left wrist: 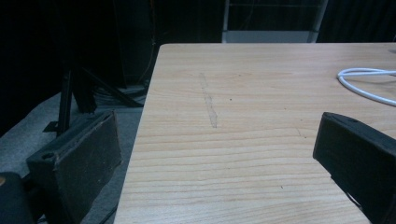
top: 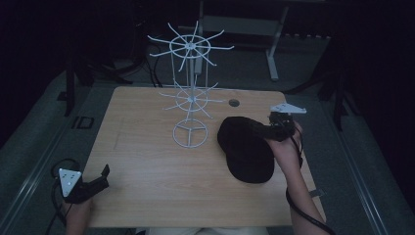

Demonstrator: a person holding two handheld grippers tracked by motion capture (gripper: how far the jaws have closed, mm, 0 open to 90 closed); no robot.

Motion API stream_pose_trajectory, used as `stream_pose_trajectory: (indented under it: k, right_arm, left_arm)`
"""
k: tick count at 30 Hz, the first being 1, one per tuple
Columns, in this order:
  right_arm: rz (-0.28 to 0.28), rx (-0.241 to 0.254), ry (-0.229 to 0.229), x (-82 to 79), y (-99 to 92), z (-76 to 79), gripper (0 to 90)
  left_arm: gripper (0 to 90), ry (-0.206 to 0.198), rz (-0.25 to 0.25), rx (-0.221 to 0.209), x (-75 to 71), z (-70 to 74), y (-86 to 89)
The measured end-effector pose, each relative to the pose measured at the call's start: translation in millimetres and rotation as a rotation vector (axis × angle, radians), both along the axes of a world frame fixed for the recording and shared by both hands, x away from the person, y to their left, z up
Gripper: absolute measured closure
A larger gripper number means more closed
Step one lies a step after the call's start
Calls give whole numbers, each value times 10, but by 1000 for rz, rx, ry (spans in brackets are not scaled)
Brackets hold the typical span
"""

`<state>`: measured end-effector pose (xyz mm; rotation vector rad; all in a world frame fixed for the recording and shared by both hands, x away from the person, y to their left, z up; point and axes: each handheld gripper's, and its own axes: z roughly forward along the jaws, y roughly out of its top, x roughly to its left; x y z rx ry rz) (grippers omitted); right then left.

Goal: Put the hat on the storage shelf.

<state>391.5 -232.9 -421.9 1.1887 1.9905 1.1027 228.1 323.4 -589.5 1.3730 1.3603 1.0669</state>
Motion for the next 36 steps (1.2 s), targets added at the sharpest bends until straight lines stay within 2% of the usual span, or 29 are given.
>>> stream_pose_trajectory:
  k: [8,9,11,14,27,31,33,35,36]
  right_arm:
    - [-22,15,68,177,68,-206,131]
    - [-26,21,92,230,84,-264,132]
    - [-29,14,95,250,89,-286,132]
    - [-50,4,141,377,114,-408,134]
    - [-90,-52,231,658,276,-730,152]
    - [-106,-65,253,707,321,-785,183]
    - [-122,-77,257,744,354,-849,226]
    - [-136,-90,256,750,359,-885,351]
    - [-139,-103,254,746,355,-902,381]
  left_arm:
    - [15,1,-1,-1,0,0,4]
    - [14,1,-1,-1,-1,0,4]
    - [14,2,-2,-2,0,0,4]
    - [14,2,0,0,1,-1,2]
    - [14,3,-5,-6,-1,-1,8]
    - [14,3,-5,-6,-2,-1,8]
    - [14,2,-3,-6,-5,0,9]
    - [14,0,-1,-7,-6,0,10]
    - [14,-1,-1,-12,-8,1,17]
